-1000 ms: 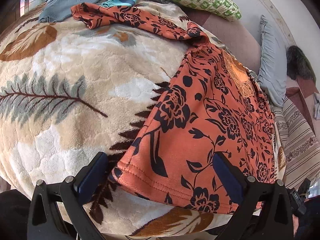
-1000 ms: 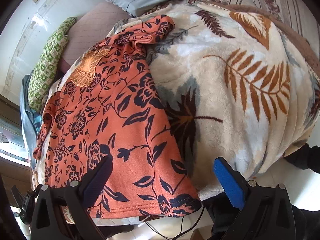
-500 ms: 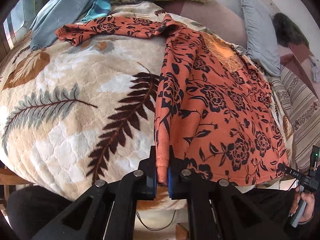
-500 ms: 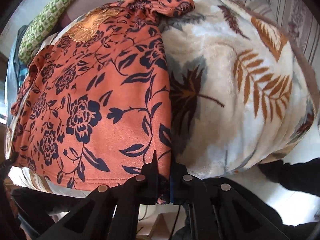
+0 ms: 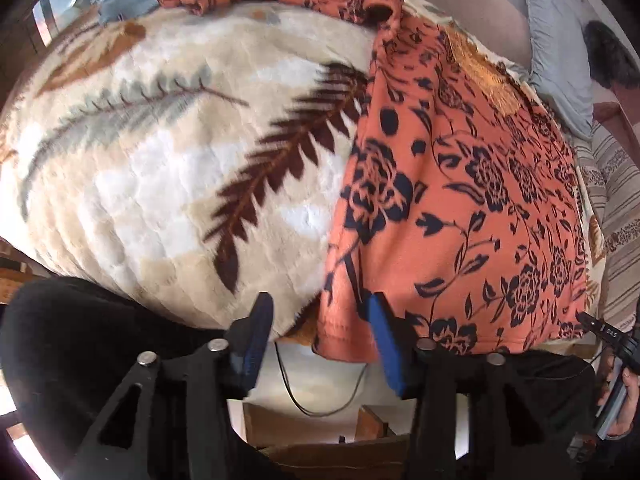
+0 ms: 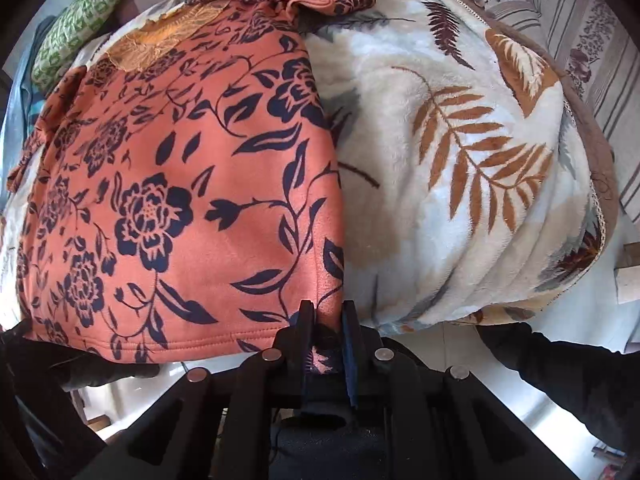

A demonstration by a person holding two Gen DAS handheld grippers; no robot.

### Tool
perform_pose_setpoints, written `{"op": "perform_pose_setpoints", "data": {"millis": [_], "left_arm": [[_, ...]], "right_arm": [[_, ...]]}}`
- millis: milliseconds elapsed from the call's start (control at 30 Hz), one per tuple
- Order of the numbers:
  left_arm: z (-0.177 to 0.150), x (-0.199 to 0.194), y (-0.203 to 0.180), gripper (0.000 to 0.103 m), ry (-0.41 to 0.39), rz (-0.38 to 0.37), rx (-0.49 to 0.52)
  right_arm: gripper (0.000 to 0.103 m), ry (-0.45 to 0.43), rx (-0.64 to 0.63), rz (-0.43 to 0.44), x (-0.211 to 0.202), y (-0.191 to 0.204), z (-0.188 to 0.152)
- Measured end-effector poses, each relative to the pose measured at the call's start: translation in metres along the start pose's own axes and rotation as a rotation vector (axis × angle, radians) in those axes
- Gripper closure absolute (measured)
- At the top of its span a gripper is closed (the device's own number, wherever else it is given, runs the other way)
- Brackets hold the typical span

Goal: Fold small clothes
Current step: 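Grasp the blouse side edge with the right gripper and lift it, then fold the held side over the blouse body with the right gripper, release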

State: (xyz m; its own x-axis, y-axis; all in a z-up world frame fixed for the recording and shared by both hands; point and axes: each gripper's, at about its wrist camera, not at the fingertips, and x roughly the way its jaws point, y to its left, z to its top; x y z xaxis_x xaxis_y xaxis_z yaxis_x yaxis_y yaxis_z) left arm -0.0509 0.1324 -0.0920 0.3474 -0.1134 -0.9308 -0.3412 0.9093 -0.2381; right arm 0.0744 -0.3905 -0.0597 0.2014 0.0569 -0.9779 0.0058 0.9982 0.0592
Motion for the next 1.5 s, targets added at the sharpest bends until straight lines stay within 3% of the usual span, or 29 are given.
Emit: {"op": "perform_pose_setpoints", "data": {"millis": [133, 167, 233, 267, 300, 400, 567, 733, 833, 867, 900, 933, 967, 1167, 1300, 1400, 1500], "left_arm": [[0.027, -0.028, -0.013, 0.031, -0.176, 0.027, 0.023], [0.035, -0.029, -0.020, 0.029, -0.198, 0.023, 0.038], [0.050, -0.026, -0.036, 0.028, -0.221, -0.021, 0.075], [0.056, -0.024, -0.047, 0.028, -0.232, -0.048, 0.094], [0.063, -0.019, -0.059, 0.027, -0.246, -0.073, 0.117], [0.077, 0.004, -0.096, 0.026, -0.260, -0.105, 0.204], [0.090, 0.050, -0.131, 0.026, -0.242, -0.113, 0.336], [0.094, 0.077, -0.126, 0.026, -0.230, -0.121, 0.390], [0.105, 0.076, -0.121, 0.026, -0.231, -0.145, 0.359], [0.108, 0.075, -0.120, 0.026, -0.233, -0.161, 0.338], [0.110, 0.073, -0.119, 0.026, -0.245, -0.172, 0.316], [0.111, 0.071, -0.118, 0.026, -0.259, -0.172, 0.301], [0.111, 0.071, -0.118, 0.026, -0.268, -0.167, 0.297], [0.095, 0.072, -0.121, 0.026, -0.343, -0.084, 0.347], [0.095, 0.076, -0.126, 0.026, -0.343, -0.061, 0.372], [0.103, 0.076, -0.122, 0.026, -0.325, -0.108, 0.320], [0.111, 0.072, -0.111, 0.026, -0.318, -0.158, 0.241]], "right_arm": [[0.085, -0.155, 0.042, -0.029, -0.029, 0.000, 0.037], [0.080, -0.194, 0.031, -0.041, -0.034, 0.007, 0.049], [0.065, -0.265, -0.020, -0.029, -0.040, 0.026, 0.079], [0.039, -0.302, -0.051, -0.022, -0.043, 0.039, 0.094], [0.022, -0.341, -0.089, -0.009, -0.043, 0.051, 0.112], [0.021, -0.445, -0.253, -0.046, -0.035, 0.112, 0.165], [0.021, -0.541, -0.530, -0.306, 0.013, 0.196, 0.235], [0.022, -0.527, -0.682, -0.428, 0.082, 0.239, 0.300], [0.023, -0.427, -0.676, -0.456, 0.117, 0.241, 0.340], [0.029, -0.382, -0.663, -0.434, 0.126, 0.238, 0.350], [0.063, -0.336, -0.627, -0.395, 0.130, 0.233, 0.358], [0.087, -0.295, -0.562, -0.346, 0.131, 0.224, 0.367], [0.093, -0.285, -0.484, -0.289, 0.127, 0.212, 0.373], [0.095, -0.318, -0.147, -0.032, 0.089, 0.145, 0.380], [0.095, -0.359, 0.019, 0.145, 0.051, 0.097, 0.376], [0.095, -0.382, 0.041, 0.250, 0.024, 0.092, 0.375], [0.095, -0.408, -0.007, 0.362, -0.003, 0.117, 0.367]]}}
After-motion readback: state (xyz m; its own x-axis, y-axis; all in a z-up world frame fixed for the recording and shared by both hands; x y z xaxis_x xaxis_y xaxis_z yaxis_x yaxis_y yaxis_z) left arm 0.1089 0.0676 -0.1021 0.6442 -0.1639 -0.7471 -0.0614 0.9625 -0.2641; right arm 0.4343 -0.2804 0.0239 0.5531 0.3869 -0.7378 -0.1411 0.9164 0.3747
